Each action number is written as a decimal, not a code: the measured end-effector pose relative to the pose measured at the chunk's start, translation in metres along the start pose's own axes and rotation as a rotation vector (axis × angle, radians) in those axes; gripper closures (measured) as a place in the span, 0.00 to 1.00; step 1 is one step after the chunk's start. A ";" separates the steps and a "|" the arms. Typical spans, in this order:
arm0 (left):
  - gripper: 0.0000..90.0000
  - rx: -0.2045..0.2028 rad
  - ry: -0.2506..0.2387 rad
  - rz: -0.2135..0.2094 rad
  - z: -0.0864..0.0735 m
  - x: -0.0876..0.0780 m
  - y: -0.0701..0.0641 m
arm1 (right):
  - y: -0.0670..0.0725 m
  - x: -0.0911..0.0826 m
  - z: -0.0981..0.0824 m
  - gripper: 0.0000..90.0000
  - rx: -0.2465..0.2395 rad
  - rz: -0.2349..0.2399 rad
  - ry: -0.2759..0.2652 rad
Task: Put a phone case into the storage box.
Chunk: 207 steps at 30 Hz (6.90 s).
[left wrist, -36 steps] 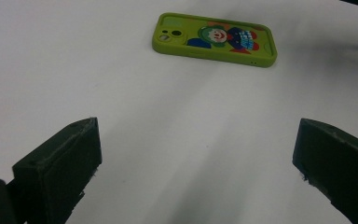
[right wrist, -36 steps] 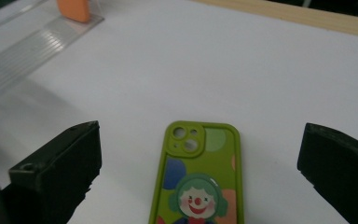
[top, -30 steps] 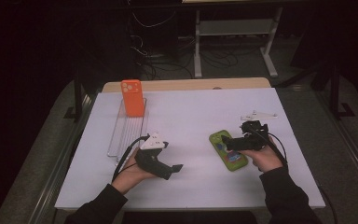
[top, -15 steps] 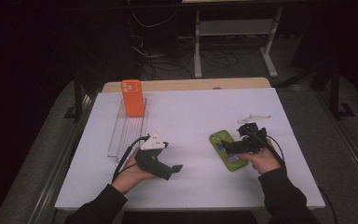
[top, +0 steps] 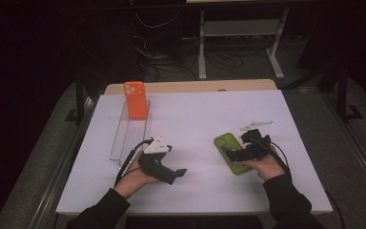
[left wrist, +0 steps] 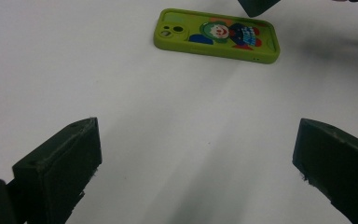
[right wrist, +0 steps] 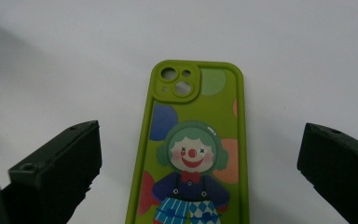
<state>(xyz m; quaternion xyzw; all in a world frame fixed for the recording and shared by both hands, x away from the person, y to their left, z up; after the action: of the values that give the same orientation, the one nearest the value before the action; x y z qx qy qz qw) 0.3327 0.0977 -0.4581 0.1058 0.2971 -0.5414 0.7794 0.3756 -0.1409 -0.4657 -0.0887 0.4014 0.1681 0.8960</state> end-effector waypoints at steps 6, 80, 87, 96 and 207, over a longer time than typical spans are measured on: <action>0.01 0.000 -0.001 -0.001 0.000 0.000 0.000 | 0.002 0.005 -0.005 0.00 -0.019 0.001 0.020; 0.01 -0.002 0.011 0.006 -0.001 0.002 -0.001 | 0.000 0.006 -0.025 0.17 -0.090 0.037 0.140; 0.01 0.030 0.052 -0.035 0.003 -0.001 -0.003 | 0.001 -0.002 -0.014 0.17 -0.210 0.087 0.095; 0.01 0.102 0.079 -0.069 0.019 -0.006 0.002 | 0.003 -0.006 -0.002 0.17 -0.348 0.169 0.062; 0.17 -0.029 0.277 0.046 0.021 0.021 0.017 | 0.056 -0.006 0.002 0.00 -0.135 0.276 -0.159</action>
<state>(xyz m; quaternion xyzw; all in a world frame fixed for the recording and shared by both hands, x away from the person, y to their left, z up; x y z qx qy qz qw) 0.3603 0.0776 -0.4556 0.1749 0.4074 -0.4992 0.7445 0.3522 -0.0894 -0.4607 -0.0790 0.3255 0.3226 0.8853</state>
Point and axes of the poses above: each handheld gripper's, and its own axes: x roughly forward along the jaws, z roughly out of its top, y roughly to its left, the point moved 8 cm from there along x, roughly forward along the jaws, and after that the axes turned 8 degrees about -z, right-handed, at the moved point
